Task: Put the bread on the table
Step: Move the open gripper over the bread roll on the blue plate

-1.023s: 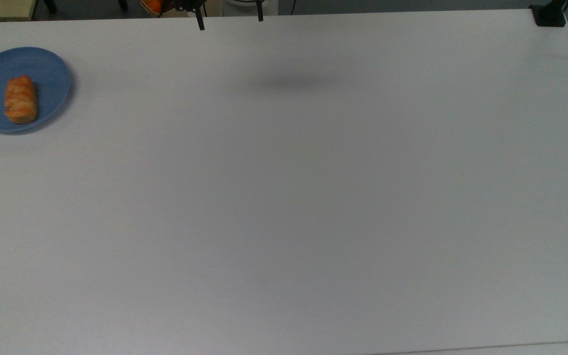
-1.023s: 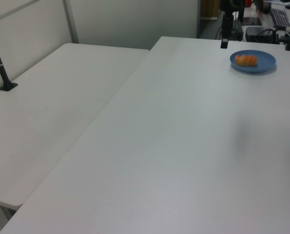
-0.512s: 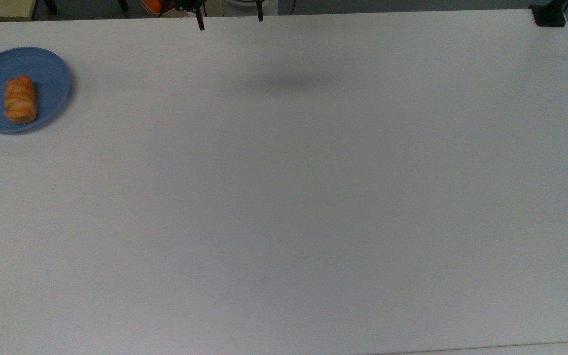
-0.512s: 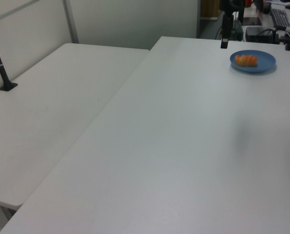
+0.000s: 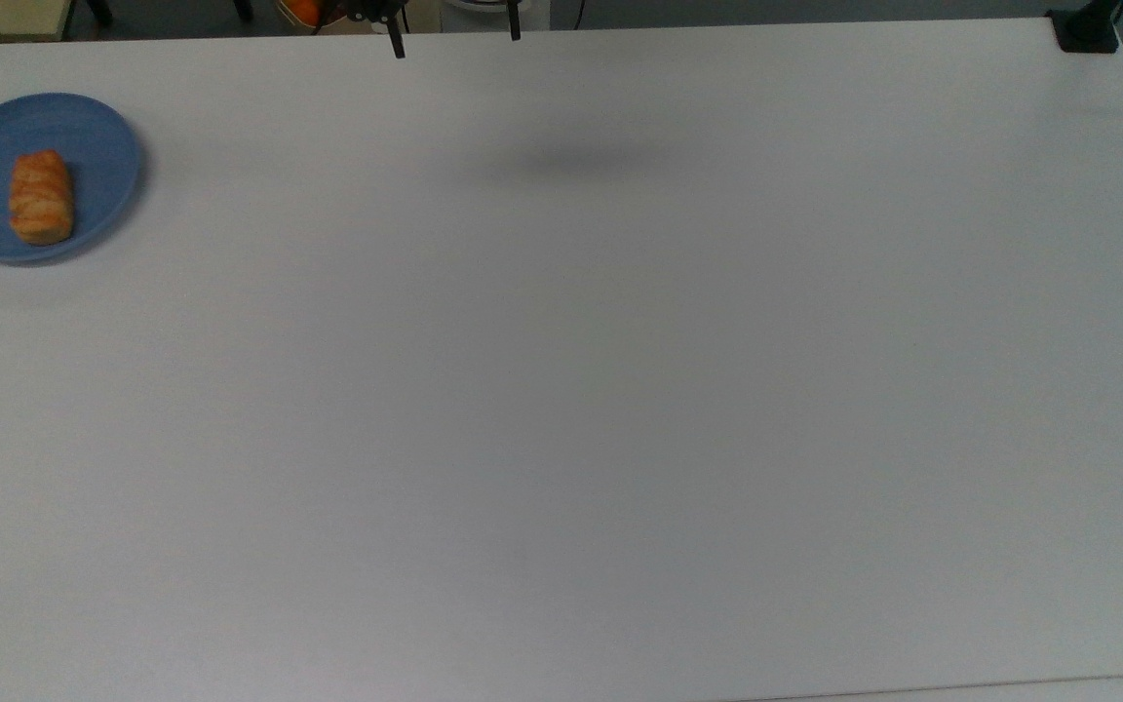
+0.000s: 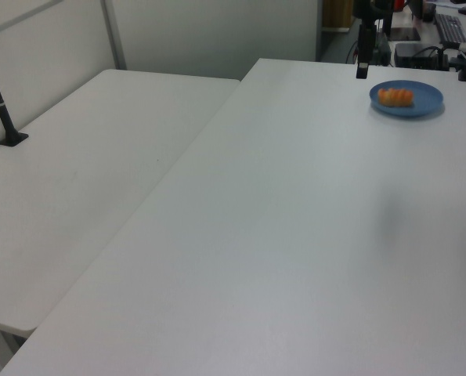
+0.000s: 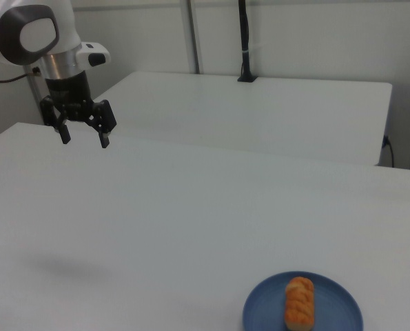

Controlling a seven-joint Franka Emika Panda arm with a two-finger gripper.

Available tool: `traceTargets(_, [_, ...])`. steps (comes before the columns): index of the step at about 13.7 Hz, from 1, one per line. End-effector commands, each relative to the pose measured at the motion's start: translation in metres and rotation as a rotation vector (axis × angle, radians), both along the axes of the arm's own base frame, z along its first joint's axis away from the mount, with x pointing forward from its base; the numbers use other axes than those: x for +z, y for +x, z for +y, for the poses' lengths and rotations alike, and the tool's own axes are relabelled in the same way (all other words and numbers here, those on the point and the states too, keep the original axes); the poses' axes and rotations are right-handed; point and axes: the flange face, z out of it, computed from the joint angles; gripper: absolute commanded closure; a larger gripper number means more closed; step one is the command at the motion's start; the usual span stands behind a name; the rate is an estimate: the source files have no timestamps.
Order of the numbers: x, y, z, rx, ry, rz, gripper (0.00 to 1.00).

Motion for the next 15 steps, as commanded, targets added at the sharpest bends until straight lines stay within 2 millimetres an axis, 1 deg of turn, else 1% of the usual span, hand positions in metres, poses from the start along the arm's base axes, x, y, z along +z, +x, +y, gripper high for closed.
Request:
traceTargets(1, [0.001,-0.005,-0.022,0.114,-0.007,0.022,0.0])
traceTargets(2, [0.001,-0.007,-0.037,0.15,-0.007,0.031,0.0])
traceTargets(4, [-0.002,-0.014,-0.055,0.251,-0.007,0.085,0.0])
traceTargets(5, [-0.001,-0.016,-0.067,0.275,-0.007,0.088,0.0])
traceTargets(7, [-0.004,-0.015,-0.091,0.269,-0.014,0.089,0.0])
traceTargets(9, [-0.006,-0.017,-0.123,0.267,-0.061,0.098,0.0])
traceTargets(11, [-0.009,-0.019,-0.159,0.29,-0.071,0.102,0.0])
traceTargets(13, [-0.005,-0.017,-0.201,0.274,-0.089,0.066,0.0])
traceTargets(15, [-0.01,-0.016,-0.24,0.226,-0.114,0.024,0.0])
